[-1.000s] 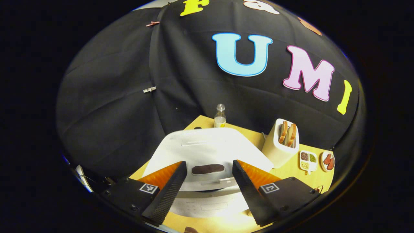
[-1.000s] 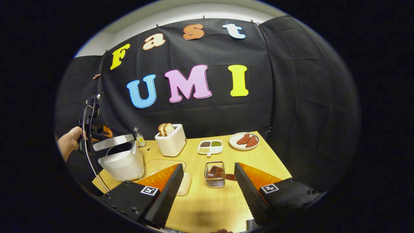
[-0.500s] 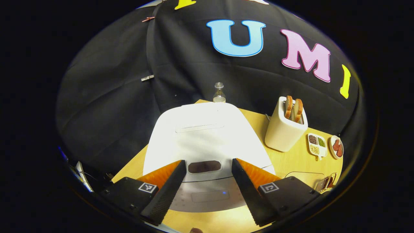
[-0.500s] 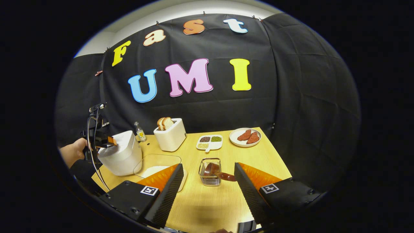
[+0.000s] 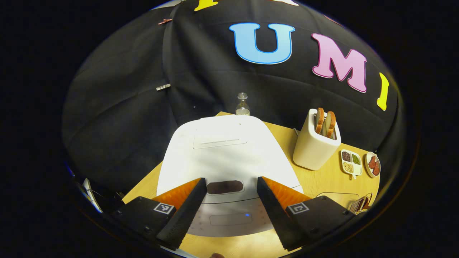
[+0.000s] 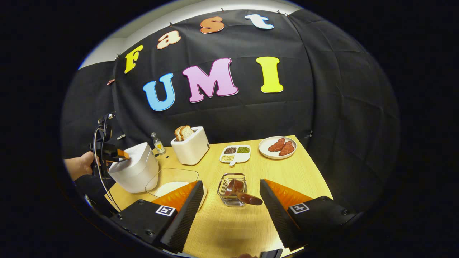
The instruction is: Close the left gripper, press the button to open the rice cooker; take a wooden spoon from the chopstick holder with the right hand, scoop a spoonful of rice and pour it into the rice cooker, then put the wooden spoon back into the chopstick holder.
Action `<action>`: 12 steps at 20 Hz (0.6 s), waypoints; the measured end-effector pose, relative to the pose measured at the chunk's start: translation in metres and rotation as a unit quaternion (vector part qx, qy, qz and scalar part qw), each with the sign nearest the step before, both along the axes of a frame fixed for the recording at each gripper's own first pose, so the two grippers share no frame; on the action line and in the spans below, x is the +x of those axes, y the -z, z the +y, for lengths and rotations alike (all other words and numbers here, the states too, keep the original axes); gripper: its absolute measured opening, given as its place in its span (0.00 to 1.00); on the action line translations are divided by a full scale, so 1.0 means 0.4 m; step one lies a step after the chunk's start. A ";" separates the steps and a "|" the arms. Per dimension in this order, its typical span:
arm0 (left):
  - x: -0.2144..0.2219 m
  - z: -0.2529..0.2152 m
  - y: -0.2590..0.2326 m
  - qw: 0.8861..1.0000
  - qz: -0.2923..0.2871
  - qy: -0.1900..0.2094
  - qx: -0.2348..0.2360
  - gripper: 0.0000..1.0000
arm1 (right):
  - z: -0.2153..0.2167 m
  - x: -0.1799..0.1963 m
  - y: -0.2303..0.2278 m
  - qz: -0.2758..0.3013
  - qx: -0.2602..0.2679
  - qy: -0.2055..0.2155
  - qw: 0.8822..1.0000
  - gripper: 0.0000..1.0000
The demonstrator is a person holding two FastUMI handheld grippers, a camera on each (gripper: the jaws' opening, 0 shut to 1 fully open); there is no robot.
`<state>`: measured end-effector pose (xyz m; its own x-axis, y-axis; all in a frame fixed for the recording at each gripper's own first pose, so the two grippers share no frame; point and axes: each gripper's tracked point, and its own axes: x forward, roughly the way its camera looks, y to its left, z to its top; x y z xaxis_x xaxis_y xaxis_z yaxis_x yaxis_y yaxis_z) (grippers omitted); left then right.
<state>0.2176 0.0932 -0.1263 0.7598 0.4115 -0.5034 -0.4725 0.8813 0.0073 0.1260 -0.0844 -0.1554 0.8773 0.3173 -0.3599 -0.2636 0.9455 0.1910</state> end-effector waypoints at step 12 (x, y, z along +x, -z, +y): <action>-0.287 -0.244 -0.410 0.964 -0.218 0.141 0.065 0.96 | -0.075 -0.016 -0.382 -0.152 -0.025 0.133 0.979 0.98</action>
<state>0.1027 -0.0043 0.0377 0.9781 0.1966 -0.0690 -0.1984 0.9799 -0.0192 0.1197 -0.1142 -0.0024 0.9956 0.0511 -0.0782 -0.0436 0.9946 0.0941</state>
